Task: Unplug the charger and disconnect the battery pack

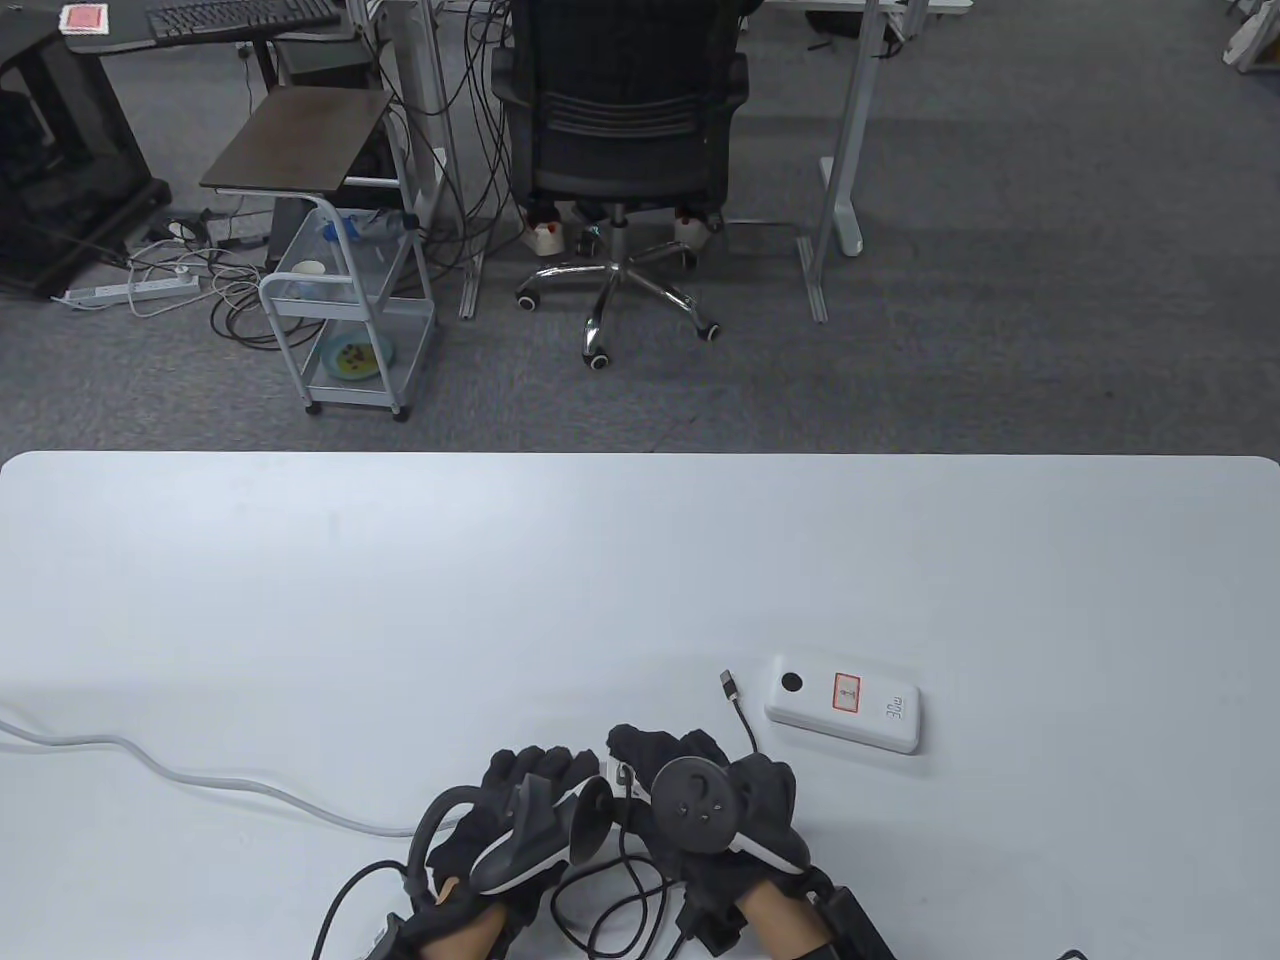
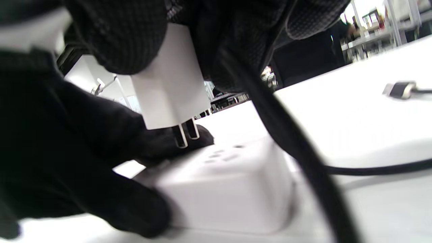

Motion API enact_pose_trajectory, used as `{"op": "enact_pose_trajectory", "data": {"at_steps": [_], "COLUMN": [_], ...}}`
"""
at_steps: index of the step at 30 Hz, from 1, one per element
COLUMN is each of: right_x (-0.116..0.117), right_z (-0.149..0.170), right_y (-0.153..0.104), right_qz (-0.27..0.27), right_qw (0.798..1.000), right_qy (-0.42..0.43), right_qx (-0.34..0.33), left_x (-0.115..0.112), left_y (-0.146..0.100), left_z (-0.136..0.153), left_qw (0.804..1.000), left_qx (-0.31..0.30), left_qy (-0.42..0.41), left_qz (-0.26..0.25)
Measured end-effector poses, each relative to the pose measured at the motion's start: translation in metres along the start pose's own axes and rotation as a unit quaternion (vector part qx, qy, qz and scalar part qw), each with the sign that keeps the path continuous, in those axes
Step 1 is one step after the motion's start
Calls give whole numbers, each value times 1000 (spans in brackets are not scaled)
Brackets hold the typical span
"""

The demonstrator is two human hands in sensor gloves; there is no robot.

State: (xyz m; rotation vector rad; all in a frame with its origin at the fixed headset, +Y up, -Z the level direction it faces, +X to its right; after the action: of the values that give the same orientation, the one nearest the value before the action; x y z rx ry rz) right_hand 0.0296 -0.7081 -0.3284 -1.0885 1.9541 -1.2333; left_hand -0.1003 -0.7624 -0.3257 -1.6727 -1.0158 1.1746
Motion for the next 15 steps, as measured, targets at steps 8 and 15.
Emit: {"op": "enact_pose_trajectory", "data": {"at_steps": [8,15], "right_x": [-31,-44], "right_z": [1,-11], "right_y": [-8,-12], "right_qz": [49,73], "right_qw": [999,997], "right_qy": [-8,-24], "right_qx": [-11,-33], "left_x": [-1,-2], "left_y": [-1,-2], "left_z": [0,1], "left_qw": [1000,1000], "left_qx": [-3,4], "left_qy": [8,20], "left_qz": [-11,1]}}
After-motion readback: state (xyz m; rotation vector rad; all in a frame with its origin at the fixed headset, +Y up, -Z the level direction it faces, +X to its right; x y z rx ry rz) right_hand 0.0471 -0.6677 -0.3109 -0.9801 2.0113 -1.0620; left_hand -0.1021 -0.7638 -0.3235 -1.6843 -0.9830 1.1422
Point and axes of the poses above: the tracker on the back of each hand, its own z axis roughly to the little-finger side, its own y axis roughly from the wrist to the fingertips, x = y × z, the point moved 5 cm from there along y, roughly from the wrist to the fingertips, and after that the axes turned 9 degrees about z, right-handed, at the moved point
